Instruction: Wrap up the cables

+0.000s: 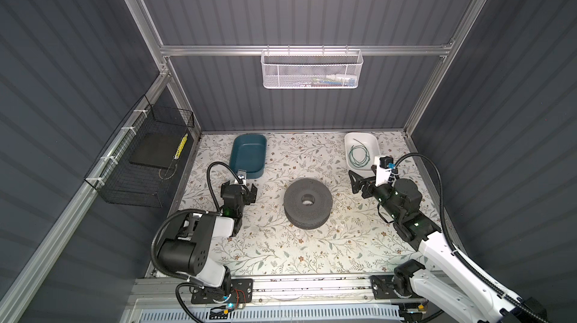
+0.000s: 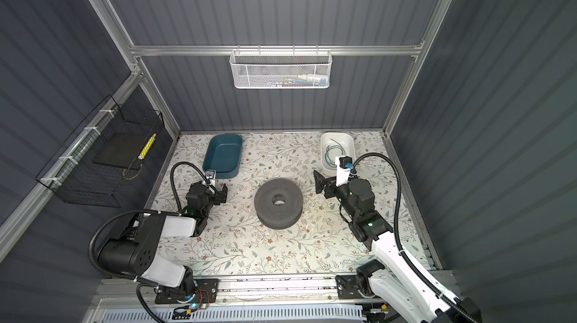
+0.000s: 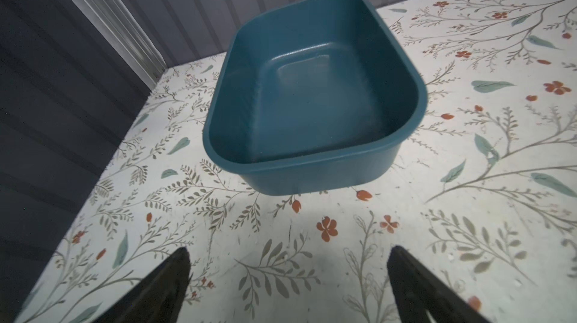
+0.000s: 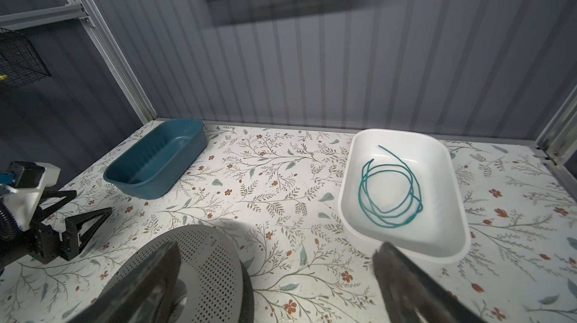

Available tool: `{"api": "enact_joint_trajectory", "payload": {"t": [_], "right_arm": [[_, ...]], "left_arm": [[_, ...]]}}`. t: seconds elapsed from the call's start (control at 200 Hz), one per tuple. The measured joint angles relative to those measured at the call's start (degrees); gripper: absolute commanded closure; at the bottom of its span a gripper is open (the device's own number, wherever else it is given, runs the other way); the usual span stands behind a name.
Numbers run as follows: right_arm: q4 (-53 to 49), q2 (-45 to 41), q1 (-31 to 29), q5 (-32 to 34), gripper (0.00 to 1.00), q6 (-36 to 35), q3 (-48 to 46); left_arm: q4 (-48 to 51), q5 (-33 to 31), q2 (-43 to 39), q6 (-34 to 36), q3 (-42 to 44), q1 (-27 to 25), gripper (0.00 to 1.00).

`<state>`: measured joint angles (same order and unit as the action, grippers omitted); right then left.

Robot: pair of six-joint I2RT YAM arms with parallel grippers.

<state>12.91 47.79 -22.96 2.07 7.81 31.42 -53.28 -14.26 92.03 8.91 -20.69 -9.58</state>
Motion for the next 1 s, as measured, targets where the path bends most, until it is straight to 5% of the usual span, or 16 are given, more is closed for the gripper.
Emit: {"api": "enact_joint_trajectory", "payload": {"t": [0.38, 0.69, 1.0], "right_arm": [[4.17, 1.84, 0.0, 7.15, 0.01, -5.6, -3.26], [23.43, 19.5, 2.27, 17.62, 0.01, -22.01, -9.09], [41.31, 31.82, 5.73, 21.24, 0.01, -23.45, -14.91]], "left_arm": [[-2.69, 0.85, 5.99, -4.26, -4.2, 2.51, 0.01], [-0.7, 0.83, 5.99, -5.11, -4.72, 2.56, 0.01], [-0.63, 0.83, 5.99, -5.11, -4.72, 2.56, 0.01]]}}
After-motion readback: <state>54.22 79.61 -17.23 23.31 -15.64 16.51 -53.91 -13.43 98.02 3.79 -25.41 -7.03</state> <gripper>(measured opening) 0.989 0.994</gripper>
